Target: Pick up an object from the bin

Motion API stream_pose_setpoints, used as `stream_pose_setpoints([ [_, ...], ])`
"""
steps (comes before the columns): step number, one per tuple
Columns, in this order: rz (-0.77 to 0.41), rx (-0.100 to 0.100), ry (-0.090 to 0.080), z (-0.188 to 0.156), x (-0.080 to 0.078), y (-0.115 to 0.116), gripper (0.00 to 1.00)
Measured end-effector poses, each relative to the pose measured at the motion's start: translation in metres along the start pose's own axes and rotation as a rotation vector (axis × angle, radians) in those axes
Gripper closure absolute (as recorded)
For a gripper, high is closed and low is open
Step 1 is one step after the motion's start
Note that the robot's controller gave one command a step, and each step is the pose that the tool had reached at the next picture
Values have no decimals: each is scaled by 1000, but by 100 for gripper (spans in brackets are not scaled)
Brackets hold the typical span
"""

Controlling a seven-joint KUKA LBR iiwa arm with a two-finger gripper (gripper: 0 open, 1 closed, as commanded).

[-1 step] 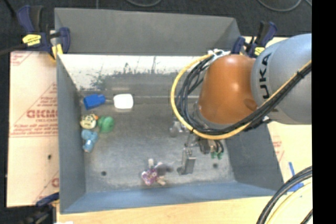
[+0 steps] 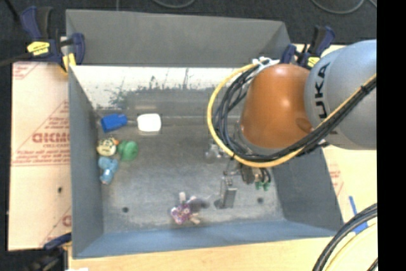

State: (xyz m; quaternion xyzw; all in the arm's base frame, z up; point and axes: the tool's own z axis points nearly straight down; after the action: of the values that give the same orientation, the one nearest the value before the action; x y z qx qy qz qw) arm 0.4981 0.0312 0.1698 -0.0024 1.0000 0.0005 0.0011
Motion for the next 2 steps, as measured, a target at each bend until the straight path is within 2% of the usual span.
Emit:
stream_pose_setpoints([
  [1,-84,2,-7,18,-1,7,0],
  [2,-205,0,4,43,3,27,0],
])
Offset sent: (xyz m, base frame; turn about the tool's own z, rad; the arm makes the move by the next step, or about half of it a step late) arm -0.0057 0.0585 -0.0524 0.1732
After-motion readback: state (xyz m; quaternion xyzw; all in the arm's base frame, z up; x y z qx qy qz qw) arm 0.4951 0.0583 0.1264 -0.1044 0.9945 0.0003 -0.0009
